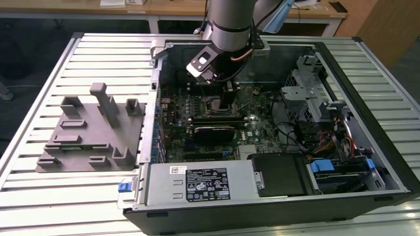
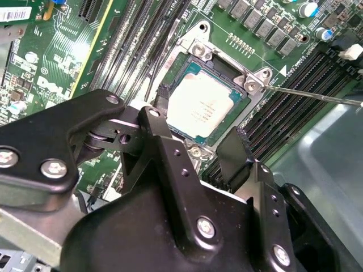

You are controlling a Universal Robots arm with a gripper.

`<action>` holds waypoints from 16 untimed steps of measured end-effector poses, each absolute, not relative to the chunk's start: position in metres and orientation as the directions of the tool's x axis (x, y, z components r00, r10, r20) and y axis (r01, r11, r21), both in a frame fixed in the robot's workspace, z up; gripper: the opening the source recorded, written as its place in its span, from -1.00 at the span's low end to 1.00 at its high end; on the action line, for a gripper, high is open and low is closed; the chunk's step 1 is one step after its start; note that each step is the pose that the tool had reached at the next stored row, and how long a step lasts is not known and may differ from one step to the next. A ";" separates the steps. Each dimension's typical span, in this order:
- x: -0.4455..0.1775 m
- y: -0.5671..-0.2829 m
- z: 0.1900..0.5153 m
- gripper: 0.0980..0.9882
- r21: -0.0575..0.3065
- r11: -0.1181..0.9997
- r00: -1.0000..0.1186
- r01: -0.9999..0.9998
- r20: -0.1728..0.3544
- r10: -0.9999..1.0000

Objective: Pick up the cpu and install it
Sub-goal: 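Place the cpu into insertion slot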

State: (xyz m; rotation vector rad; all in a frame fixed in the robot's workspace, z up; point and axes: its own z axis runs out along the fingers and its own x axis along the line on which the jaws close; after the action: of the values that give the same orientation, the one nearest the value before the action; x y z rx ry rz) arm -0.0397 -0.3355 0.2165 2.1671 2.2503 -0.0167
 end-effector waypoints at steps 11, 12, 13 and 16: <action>-0.040 -0.335 0.217 -0.54 0.004 0.038 -0.038 0.999 -0.020 0.999; -0.040 -0.335 0.217 -0.54 0.004 0.038 -0.038 0.999 -0.020 0.999; -0.040 -0.335 0.217 -0.67 0.004 0.038 -0.038 0.999 -0.020 0.999; -0.040 -0.335 0.217 -0.94 0.004 0.038 -0.038 0.999 -0.020 0.999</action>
State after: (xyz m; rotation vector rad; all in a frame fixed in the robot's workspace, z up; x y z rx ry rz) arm -0.0397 -0.3355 0.2166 2.1672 2.2503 -0.0167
